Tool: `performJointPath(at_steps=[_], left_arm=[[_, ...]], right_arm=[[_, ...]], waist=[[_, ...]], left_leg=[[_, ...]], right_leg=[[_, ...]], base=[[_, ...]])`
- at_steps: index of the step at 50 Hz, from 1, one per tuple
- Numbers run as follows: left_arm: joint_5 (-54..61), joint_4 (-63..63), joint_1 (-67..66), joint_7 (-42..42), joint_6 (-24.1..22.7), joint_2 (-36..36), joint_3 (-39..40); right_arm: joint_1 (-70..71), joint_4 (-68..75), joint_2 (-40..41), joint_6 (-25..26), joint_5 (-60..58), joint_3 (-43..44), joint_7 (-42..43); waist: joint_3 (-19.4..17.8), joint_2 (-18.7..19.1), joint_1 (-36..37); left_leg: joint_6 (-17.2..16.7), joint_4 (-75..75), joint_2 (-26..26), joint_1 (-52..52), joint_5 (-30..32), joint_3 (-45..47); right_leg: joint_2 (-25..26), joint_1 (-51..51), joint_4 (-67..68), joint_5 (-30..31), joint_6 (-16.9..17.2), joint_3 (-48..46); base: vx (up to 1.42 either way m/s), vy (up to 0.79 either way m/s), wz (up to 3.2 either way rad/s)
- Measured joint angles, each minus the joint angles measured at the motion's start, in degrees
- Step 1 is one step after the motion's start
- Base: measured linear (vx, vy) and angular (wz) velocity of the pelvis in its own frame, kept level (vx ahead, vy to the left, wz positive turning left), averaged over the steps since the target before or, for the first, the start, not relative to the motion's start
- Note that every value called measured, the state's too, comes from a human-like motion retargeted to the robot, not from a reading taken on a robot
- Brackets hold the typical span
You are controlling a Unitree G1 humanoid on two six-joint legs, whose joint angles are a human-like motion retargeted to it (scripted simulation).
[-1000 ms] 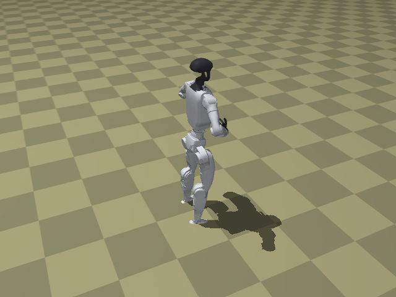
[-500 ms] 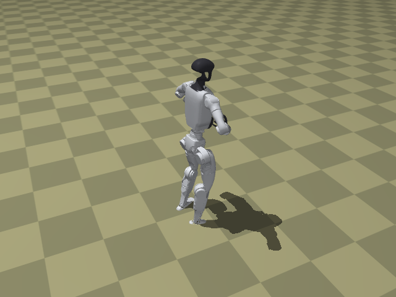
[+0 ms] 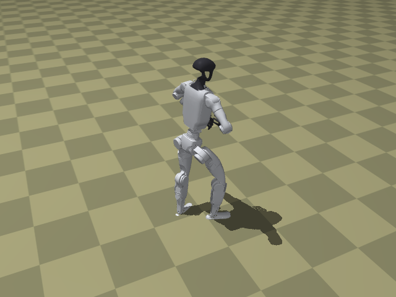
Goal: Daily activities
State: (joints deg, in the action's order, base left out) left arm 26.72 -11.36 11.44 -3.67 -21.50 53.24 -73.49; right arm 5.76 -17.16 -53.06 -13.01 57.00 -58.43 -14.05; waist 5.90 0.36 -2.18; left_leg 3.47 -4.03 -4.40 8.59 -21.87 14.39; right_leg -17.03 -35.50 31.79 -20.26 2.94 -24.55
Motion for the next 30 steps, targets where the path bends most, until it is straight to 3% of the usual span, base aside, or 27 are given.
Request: performJointPath(at_steps=[9, 18, 23, 27, 30], left_arm=[[-2.7, 2.7, -2.4, 1.0, -1.2, -2.5, 4.2], [-3.3, 5.8, -7.2, 4.7, -3.2, -5.3, 8.0], [-0.6, 3.9, -9.7, 6.4, -4.8, -4.8, 9.1], [1.9, 0.6, -10.3, 6.8, -5.3, -3.1, 9.3], [2.9, -1.5, -9.7, 6.8, -5.1, -2.1, 9.1]], right_arm=[[-1.4, 1.9, 1.7, -0.4, -0.5, 0.4, 1.5], [-6.4, 4.1, 0.6, -1.4, 0.4, 3.1, 5.3], [-9.6, 1.9, -1.0, -3.0, 0.0, 5.0, 7.2], [-11.9, -0.8, -2.5, -3.5, 0.6, 5.6, 8.6], [-13.4, -2.2, -3.5, -3.3, 1.8, 5.9, 9.5]], waist=[[2.9, -0.2, 1.9], [3.0, 0.4, 0.2], [0.6, 1.7, 0.4], [-2.3, 4.2, 2.2], [-3.8, 5.9, 4.1]], left_leg=[[-0.2, 0.0, 1.2, -0.6, -1.5, -2.5], [-2.2, -13.6, 6.0, -1.6, -7.7, -5.3], [-5.6, -34.9, 12.3, 2.0, -10.4, -9.4], [-9.6, -56.4, 20.6, 8.0, -6.4, -12.6], [-10.2, -64.1, 25.5, 12.6, -6.1, -15.1]], right_leg=[[3.4, 1.2, -9.1, 4.2, -0.3, -0.8], [6.9, 6.5, -4.8, -4.0, -4.4, 1.2], [12.6, 12.5, -4.1, -7.3, -6.7, 1.1], [20.0, 17.2, -5.4, -8.3, -9.0, 0.3], [24.8, 20.6, -9.2, -7.4, -10.1, 0.4]], base=[[0.20, -0.10, 0.11], [0.24, -0.21, 0.06], [0.20, -0.21, -0.20], [0.13, -0.14, -0.30], [0.09, -0.11, -0.32]])
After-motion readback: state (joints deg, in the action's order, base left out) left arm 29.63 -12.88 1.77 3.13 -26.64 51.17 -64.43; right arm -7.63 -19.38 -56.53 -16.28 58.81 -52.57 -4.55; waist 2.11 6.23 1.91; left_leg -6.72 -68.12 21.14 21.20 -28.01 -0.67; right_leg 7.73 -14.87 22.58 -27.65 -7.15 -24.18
